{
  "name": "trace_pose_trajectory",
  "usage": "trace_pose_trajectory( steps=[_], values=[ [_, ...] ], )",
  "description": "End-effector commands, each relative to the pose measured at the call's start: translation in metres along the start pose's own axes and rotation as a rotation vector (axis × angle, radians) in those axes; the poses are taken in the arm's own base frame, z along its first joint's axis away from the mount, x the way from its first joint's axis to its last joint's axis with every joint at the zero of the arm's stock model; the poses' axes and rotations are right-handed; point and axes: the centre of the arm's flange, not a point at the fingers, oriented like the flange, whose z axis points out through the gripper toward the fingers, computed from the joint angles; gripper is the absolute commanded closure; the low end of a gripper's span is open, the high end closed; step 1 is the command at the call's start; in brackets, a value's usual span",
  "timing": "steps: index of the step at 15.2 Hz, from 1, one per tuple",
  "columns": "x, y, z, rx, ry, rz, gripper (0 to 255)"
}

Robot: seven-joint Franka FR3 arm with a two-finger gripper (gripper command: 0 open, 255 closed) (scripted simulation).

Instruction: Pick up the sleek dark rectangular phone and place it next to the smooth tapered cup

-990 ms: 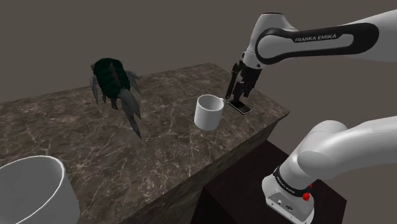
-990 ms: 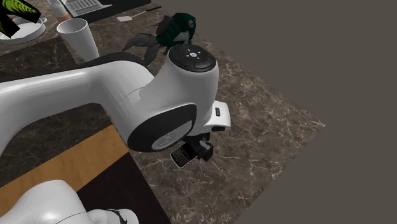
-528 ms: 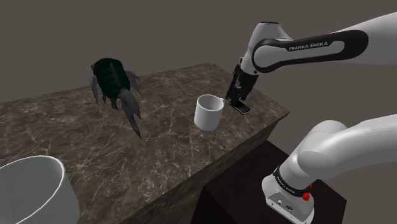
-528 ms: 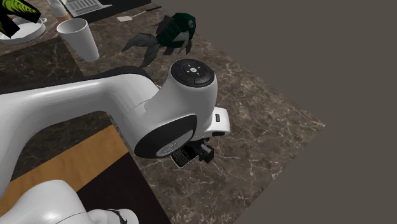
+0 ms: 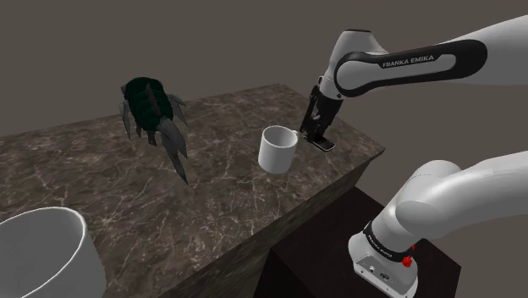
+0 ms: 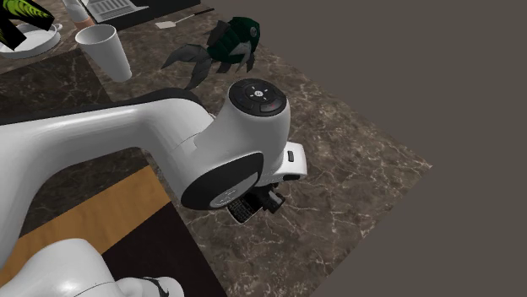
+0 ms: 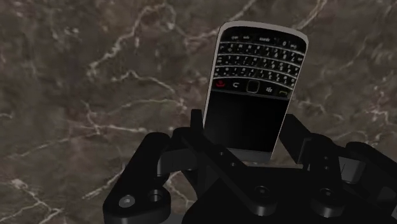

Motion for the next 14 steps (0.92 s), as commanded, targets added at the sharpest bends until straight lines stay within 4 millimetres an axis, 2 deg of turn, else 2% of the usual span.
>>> trace_pose_trajectory(
  steps=[1,8,14],
  values=[
    [-0.002,-0.001,0.010,0.004,-0.029,0.000,255],
    [-0.005,-0.002,0.007,0.004,-0.029,-0.001,255],
    [-0.005,-0.004,-0.024,0.004,-0.029,-0.001,255]
  ],
)
